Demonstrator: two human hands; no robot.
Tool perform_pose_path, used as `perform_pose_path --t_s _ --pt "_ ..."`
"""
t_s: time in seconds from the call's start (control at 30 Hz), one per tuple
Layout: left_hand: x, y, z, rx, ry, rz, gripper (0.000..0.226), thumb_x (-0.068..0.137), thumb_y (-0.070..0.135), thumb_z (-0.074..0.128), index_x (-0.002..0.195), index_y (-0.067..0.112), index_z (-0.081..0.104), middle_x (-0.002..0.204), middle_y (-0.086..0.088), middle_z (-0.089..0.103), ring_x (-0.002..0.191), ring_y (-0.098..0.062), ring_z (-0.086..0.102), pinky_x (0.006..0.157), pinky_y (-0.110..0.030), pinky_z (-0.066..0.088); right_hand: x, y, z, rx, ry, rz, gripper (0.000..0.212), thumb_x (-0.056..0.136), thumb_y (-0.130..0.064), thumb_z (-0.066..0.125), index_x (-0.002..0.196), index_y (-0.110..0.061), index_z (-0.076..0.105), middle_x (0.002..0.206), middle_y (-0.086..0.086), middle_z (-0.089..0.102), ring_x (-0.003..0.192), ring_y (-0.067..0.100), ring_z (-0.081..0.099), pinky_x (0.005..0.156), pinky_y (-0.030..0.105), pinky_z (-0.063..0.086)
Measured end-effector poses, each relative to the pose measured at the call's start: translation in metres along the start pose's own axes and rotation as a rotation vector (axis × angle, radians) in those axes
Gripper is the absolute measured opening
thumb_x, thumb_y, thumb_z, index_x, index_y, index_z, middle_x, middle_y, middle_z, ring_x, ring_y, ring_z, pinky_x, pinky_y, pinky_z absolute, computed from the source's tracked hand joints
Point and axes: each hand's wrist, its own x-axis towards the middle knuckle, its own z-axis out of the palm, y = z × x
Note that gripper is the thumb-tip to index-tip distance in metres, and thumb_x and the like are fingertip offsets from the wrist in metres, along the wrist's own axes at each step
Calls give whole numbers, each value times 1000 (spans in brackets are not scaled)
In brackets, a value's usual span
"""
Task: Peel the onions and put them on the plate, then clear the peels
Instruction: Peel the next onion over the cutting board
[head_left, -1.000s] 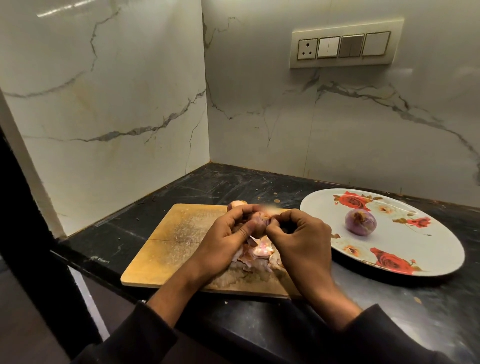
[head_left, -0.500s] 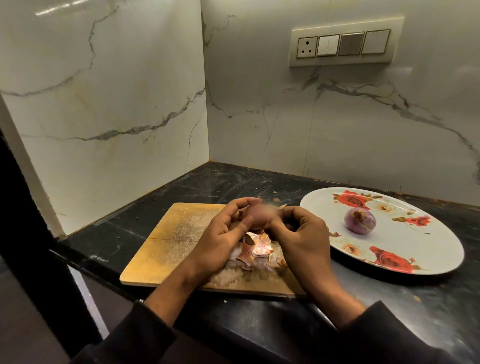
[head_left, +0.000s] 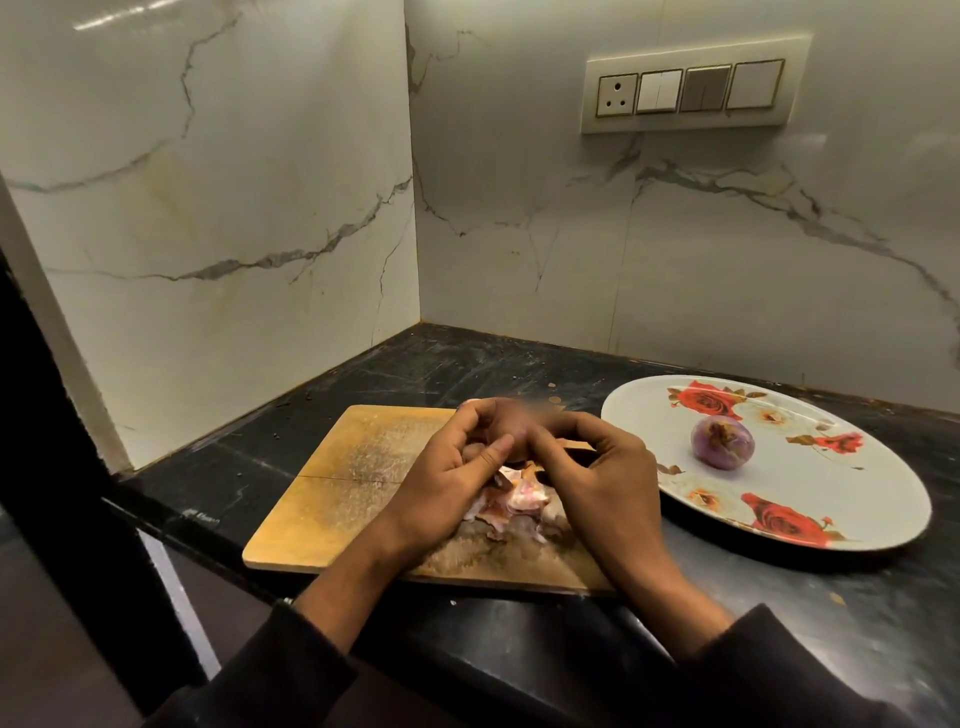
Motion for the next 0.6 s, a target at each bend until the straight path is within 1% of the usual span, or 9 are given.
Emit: perform_pose_path --t_s 0.07,0.13,0.2,0.27,0.3,0.37,0.43,0.5,0.6 --pt "0 -1 0 8 -5 -5 35 100 10 56 134 15 55 124 -3 68 115 -16 68 95 -32 56 0 -1 -2 -3 -12 2 11 88 -22 77 99 -23 81 86 -10 78 82 8 75 75 42 63" --pt "1 -2 -1 25 -3 -5 38 98 10 59 135 16 56 124 0 68 116 -15 67 95 -31 56 1 -1 -4 -22 -16 -6 11 88 -20 78 98 -21 82 84 -10 78 80 6 75 74 39 63" --pt "1 -2 0 52 -2 0 39 96 9 61 134 15 57 122 6 69 115 -13 67 93 -29 57 2 -2 -7 -66 -15 -31 8 87 -19 78 94 -20 82 78 -11 77 74 2 73 70 26 60" --pt "2 -3 0 89 -5 12 38 95 6 62 132 14 59 123 3 67 114 -13 67 92 -29 57 1 -6 -8 -142 -2 -73 5 86 -17 79 88 -20 82 69 -16 73 68 -3 69 61 9 49" --pt "3 -3 0 112 -5 18 38 95 5 63 131 14 59 125 0 66 113 -13 67 92 -29 57 0 -8 -7 -182 7 -91 4 85 -17 79 85 -20 82 65 -19 70 66 -5 67 58 7 45" --pt "3 -4 1 147 -3 27 38 93 2 65 128 14 59 126 -5 64 113 -14 67 94 -29 56 -2 -9 -5 -241 29 -119 7 84 -16 79 80 -21 81 60 -21 65 65 -5 65 56 7 43" --pt "3 -5 1 175 -1 34 40 90 0 67 127 13 59 126 -6 63 114 -14 67 95 -27 55 -2 -7 -4 -274 51 -137 9 83 -15 80 77 -22 79 60 -18 66 63 -3 64 55 9 43" --pt "3 -4 0 177 -1 30 41 89 0 68 127 11 59 126 -5 64 114 -13 67 95 -28 55 -1 -6 -4 -275 58 -140 7 83 -15 80 80 -21 80 64 -16 68 67 -1 65 56 9 45" --pt "4 -4 0 106 14 5 40 90 1 67 128 12 60 122 -4 68 113 -15 68 97 -35 56 -1 -7 -3 -258 42 -138 7 85 -15 78 91 -17 81 69 -18 67 76 -4 67 61 5 46"
